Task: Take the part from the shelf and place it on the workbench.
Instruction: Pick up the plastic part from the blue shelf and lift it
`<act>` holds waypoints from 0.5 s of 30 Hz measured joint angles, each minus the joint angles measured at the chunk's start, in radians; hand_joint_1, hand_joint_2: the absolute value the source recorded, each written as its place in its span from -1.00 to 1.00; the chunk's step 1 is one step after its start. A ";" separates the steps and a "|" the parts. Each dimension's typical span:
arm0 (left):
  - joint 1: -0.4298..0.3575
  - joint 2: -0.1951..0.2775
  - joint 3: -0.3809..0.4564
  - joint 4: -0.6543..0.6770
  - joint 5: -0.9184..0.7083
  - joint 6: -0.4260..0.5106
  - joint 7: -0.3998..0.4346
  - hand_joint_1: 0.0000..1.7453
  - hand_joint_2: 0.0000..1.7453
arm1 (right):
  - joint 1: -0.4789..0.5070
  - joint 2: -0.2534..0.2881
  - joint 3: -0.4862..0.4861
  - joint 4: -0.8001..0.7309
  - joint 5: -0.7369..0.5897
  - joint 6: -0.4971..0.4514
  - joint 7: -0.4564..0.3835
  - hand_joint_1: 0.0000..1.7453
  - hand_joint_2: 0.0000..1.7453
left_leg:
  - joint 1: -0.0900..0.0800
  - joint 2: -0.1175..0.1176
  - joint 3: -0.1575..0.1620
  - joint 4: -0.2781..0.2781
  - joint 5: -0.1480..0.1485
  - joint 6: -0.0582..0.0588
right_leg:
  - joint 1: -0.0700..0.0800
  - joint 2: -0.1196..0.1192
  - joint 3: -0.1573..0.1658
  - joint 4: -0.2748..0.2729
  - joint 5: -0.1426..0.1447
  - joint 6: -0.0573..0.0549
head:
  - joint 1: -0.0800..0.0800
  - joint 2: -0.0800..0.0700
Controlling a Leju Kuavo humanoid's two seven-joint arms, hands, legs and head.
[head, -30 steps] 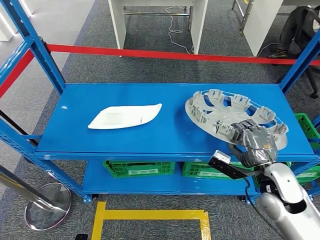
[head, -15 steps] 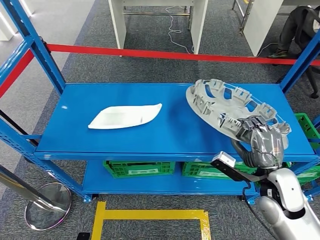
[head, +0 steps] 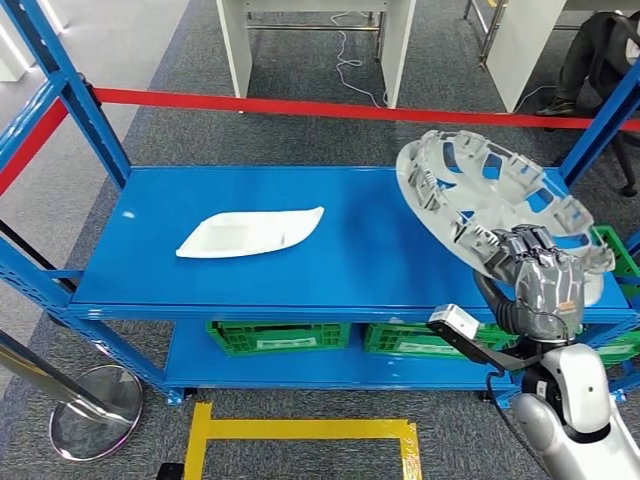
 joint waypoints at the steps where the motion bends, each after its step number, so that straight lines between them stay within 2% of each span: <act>1: 0.000 0.000 0.000 0.000 0.000 0.000 0.000 -1.00 1.00 | 0.000 0.001 -0.001 0.000 0.001 0.000 0.000 1.00 1.00 | 0.000 0.000 0.000 0.000 0.000 0.000 | 0.000 0.000 0.000 0.000 0.000 0.000 | 0.000 0.000; 5: -0.002 0.000 0.000 0.000 -0.006 0.010 0.016 -1.00 1.00 | 0.001 0.004 -0.004 0.000 0.016 -0.008 -0.005 1.00 1.00 | 0.000 0.000 0.000 0.000 0.000 0.000 | 0.000 0.000 0.000 0.000 0.000 0.000 | 0.000 0.000; 11: -0.009 -0.002 0.000 0.000 -0.027 0.109 0.098 -1.00 1.00 | -0.024 0.007 -0.002 0.000 0.003 0.006 -0.033 1.00 1.00 | -0.002 0.000 -0.002 0.004 0.000 0.000 | -0.002 0.000 -0.001 0.000 0.002 0.001 | 0.000 0.000; 15: -0.012 -0.002 0.000 0.000 -0.030 0.127 0.116 -1.00 1.00 | -0.054 0.007 0.009 0.000 -0.011 0.028 -0.049 1.00 1.00 | -0.004 0.000 -0.005 0.008 0.000 0.002 | -0.004 -0.001 -0.002 0.000 0.004 0.005 | 0.000 0.000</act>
